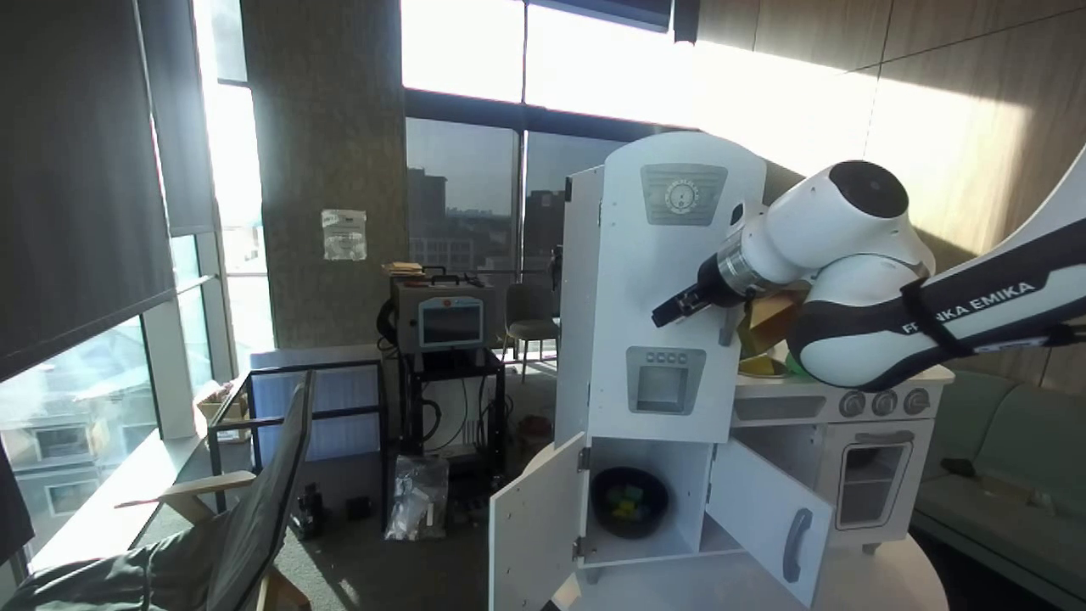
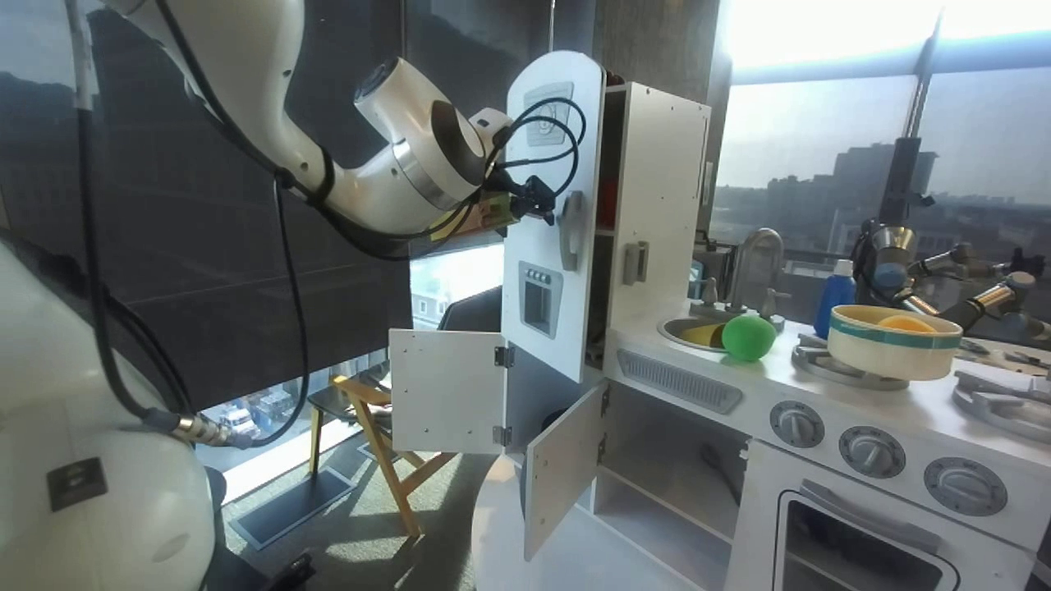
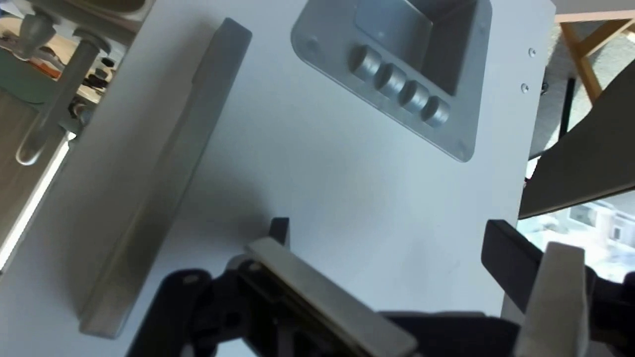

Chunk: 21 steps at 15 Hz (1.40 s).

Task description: Close all three cabinet doors

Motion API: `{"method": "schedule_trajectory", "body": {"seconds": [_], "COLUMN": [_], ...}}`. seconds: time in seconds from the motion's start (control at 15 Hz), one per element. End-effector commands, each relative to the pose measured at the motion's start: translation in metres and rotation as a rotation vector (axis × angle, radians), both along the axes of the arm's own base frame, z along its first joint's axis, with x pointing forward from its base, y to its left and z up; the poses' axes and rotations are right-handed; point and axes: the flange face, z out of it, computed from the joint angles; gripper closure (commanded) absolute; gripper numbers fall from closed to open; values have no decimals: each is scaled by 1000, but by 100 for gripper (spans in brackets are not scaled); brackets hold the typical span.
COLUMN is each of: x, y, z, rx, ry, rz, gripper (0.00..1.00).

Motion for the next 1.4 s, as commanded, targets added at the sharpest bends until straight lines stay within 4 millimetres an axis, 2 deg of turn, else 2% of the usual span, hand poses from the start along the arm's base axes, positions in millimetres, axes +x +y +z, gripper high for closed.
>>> {"method": "schedule_trajectory", "body": {"seconds": [0.0,0.13,0.4,0.6,0.8,1.13,1.33], "x": [19,29,39,47,42,25,10], "y": [-11,-19,-21,-15,-7,41,75], "z": [2,4,8,6,1,-35,-64], "rx": [-45,-79,-118,-97,-48,70,182], "ry": [-19,-27,-51,-66,-73,41,222], "rz": [63,85,132,155,162,196,166], "gripper": [0,0,0,0,0,0,0]}}
